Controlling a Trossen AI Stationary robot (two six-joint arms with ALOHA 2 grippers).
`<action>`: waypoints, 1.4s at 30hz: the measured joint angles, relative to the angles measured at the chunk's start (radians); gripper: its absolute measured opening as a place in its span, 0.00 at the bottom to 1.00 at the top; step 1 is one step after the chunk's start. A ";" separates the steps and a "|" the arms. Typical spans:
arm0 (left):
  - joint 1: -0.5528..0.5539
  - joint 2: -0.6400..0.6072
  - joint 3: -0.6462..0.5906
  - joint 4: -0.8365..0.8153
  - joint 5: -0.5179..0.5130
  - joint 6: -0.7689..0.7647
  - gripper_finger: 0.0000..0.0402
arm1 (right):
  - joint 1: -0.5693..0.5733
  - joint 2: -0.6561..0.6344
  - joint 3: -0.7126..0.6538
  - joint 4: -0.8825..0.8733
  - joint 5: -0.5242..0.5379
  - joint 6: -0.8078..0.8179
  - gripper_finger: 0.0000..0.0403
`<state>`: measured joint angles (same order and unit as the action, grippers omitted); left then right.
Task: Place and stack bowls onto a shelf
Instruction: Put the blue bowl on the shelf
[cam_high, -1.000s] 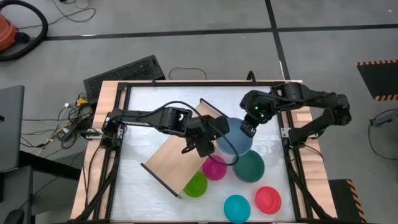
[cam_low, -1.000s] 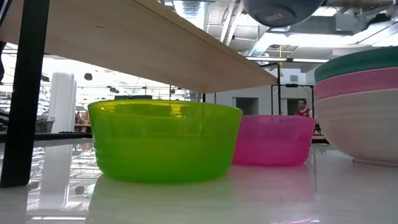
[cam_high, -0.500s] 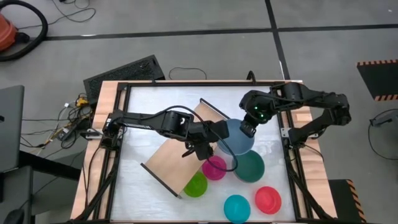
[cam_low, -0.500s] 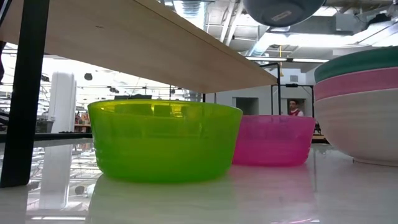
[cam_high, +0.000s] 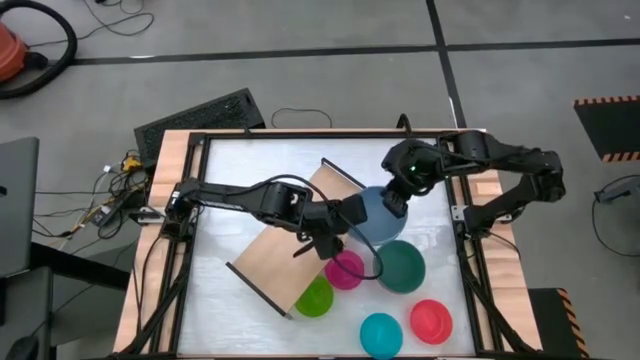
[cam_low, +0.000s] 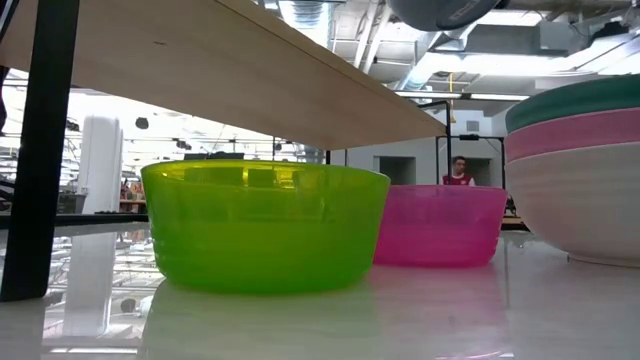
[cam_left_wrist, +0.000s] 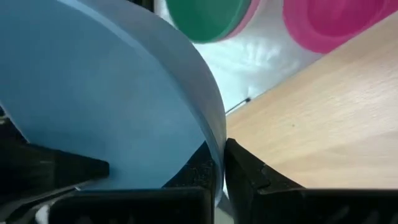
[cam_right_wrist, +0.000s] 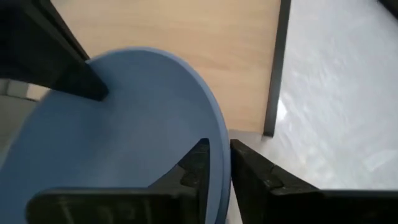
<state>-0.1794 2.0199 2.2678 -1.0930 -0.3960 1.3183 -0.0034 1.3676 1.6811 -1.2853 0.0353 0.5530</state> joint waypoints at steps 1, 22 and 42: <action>-0.001 -0.001 0.001 -0.007 -0.013 -0.003 0.01 | -0.009 -0.001 0.012 0.001 0.008 -0.003 0.23; -0.074 -0.116 0.083 -0.456 -0.010 -0.862 0.00 | -0.145 -0.145 0.349 0.062 0.108 -0.161 0.25; -0.422 -0.159 -0.114 -0.477 0.090 -1.437 0.00 | -0.228 -0.136 0.349 0.059 0.101 -0.240 0.26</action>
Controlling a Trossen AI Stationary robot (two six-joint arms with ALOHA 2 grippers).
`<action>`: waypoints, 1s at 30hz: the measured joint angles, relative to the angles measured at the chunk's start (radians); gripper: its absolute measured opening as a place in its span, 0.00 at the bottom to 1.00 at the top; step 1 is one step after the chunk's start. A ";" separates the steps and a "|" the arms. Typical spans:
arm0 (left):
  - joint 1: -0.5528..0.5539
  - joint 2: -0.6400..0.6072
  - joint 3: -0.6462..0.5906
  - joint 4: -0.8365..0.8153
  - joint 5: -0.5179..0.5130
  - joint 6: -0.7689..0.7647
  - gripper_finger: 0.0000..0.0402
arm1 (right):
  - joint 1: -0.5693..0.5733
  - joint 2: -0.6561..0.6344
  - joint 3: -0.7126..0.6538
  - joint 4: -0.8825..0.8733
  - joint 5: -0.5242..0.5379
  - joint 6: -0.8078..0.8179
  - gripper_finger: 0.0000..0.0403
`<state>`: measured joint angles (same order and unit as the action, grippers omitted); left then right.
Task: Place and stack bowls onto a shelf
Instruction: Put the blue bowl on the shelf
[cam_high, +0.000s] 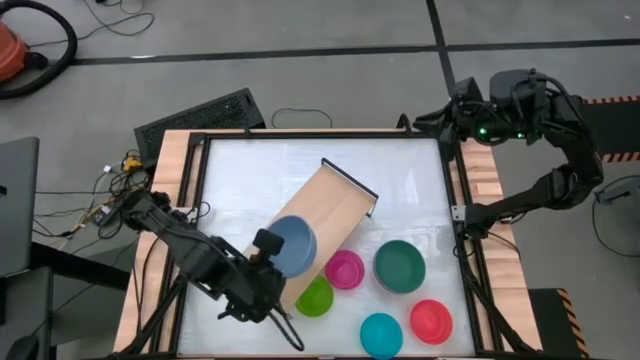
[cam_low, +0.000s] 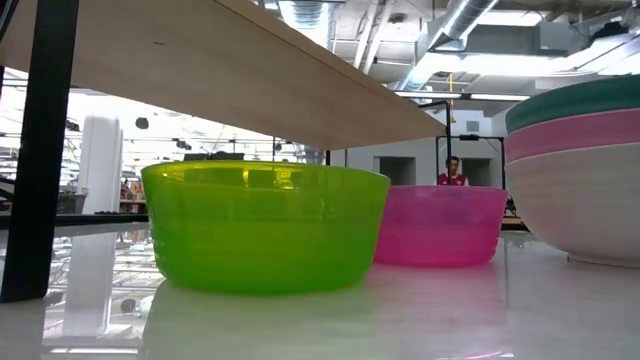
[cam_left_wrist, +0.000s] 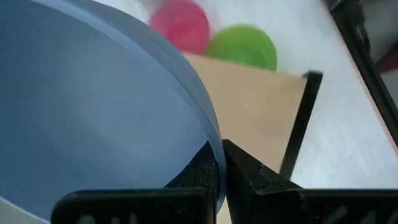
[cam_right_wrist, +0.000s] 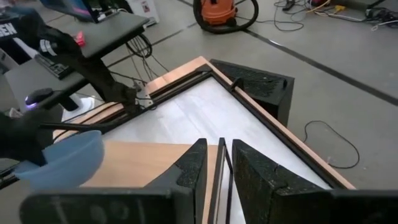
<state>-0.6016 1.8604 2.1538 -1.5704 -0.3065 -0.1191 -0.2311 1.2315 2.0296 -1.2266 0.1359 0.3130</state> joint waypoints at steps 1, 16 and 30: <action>0.002 0.000 -0.024 -0.001 0.024 -0.010 0.00 | 0.000 0.000 0.000 0.000 -0.001 0.000 0.26; 0.005 -0.011 -0.110 -0.001 0.161 -0.040 0.00 | 0.001 -0.002 0.000 -0.014 -0.008 0.000 0.26; 0.029 -0.012 -0.225 -0.001 0.173 0.035 0.00 | 0.001 -0.002 0.000 -0.020 -0.007 0.000 0.26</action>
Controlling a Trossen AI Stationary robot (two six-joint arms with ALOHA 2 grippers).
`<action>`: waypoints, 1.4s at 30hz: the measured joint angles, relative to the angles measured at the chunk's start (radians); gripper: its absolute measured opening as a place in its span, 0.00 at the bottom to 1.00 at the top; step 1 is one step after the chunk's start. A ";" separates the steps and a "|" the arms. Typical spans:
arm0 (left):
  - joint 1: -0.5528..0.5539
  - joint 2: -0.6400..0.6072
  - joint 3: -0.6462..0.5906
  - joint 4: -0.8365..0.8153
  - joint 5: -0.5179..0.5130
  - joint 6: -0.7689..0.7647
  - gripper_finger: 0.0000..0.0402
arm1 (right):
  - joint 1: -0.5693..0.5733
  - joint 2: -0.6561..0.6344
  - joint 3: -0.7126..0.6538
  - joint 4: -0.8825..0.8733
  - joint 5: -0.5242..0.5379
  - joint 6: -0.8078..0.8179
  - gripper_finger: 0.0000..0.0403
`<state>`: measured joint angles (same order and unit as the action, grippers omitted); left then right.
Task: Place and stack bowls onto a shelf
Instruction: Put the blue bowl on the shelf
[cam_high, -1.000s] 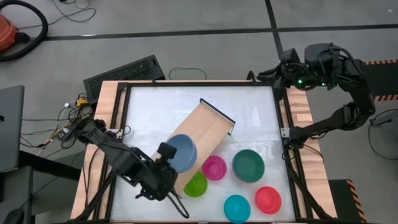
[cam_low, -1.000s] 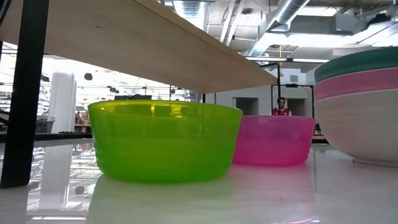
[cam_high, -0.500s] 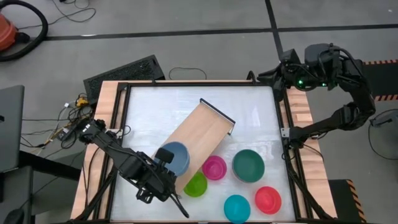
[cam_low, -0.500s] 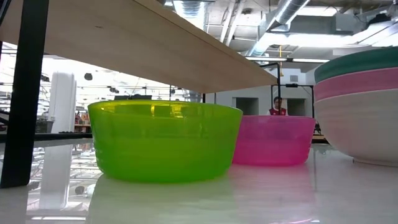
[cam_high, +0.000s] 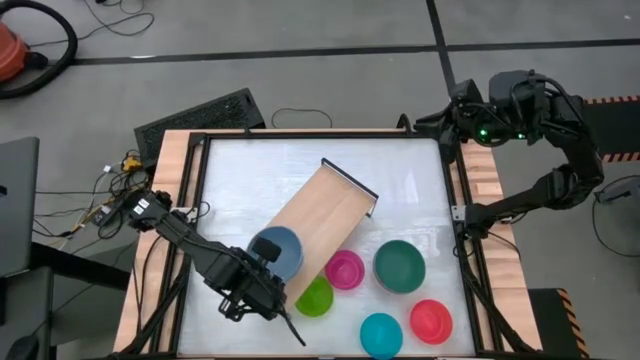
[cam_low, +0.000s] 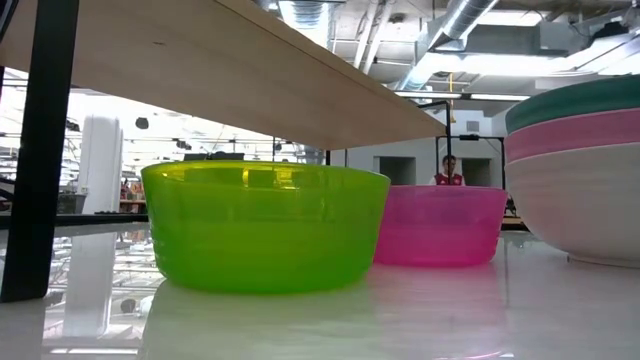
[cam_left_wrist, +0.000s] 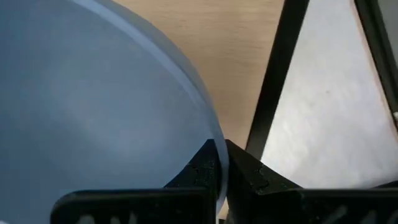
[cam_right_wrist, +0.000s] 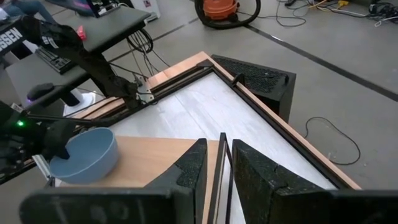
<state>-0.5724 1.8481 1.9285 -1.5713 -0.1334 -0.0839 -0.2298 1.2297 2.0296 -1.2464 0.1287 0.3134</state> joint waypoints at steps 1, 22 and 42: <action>0.003 0.000 0.000 -0.001 -0.018 0.008 0.00 | 0.000 0.000 0.000 -0.004 0.000 0.000 0.26; 0.154 0.001 -0.001 0.000 -0.074 0.296 0.00 | 0.000 0.000 0.000 -0.011 0.002 -0.009 0.26; 0.037 -0.010 0.000 0.000 0.090 0.125 0.00 | 0.000 0.007 -0.001 -0.010 0.004 -0.032 0.26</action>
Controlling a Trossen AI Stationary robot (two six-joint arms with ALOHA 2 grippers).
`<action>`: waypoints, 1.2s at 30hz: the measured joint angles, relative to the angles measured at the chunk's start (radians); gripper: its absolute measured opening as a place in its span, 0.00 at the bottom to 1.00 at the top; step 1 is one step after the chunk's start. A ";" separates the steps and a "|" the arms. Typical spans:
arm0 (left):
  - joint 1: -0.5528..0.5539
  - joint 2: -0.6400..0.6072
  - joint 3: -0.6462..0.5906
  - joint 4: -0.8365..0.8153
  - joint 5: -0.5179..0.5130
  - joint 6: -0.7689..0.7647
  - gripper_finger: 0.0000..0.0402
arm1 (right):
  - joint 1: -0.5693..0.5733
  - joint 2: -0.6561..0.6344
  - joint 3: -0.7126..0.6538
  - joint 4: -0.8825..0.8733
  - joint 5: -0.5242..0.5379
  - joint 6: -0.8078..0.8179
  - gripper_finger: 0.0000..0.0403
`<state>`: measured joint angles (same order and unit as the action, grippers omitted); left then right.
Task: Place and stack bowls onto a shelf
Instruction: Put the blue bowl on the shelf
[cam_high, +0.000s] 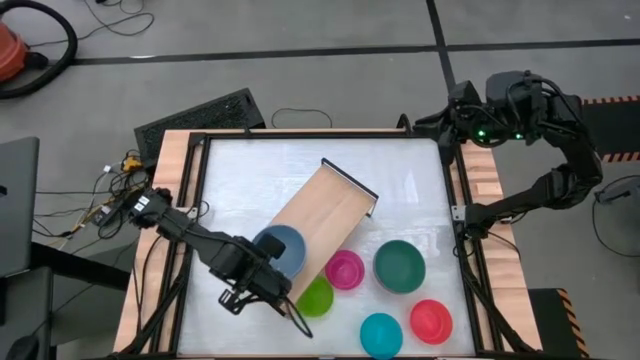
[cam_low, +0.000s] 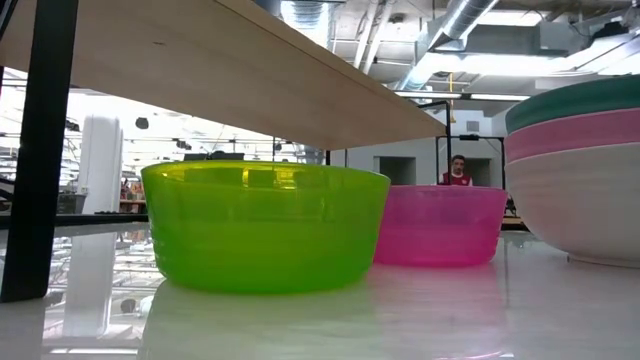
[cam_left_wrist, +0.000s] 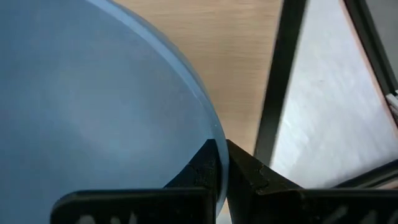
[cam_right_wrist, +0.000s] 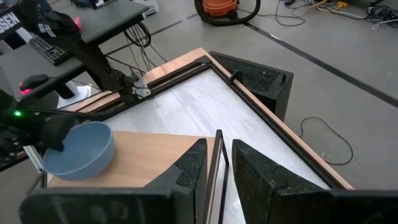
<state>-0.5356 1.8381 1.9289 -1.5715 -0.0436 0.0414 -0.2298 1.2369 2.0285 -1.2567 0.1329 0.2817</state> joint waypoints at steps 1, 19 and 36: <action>-0.005 0.000 0.000 0.000 0.001 -0.002 0.00 | 0.000 0.000 0.000 0.000 0.000 0.000 0.26; -0.015 0.001 0.000 0.001 0.013 -0.041 0.02 | 0.000 0.000 0.000 0.000 0.000 -0.002 0.26; -0.014 0.002 -0.001 0.000 -0.005 -0.065 0.18 | 0.000 0.000 0.000 0.000 0.000 -0.003 0.26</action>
<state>-0.5499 1.8397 1.9278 -1.5711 -0.0484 -0.0235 -0.2298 1.2373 2.0286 -1.2565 0.1326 0.2787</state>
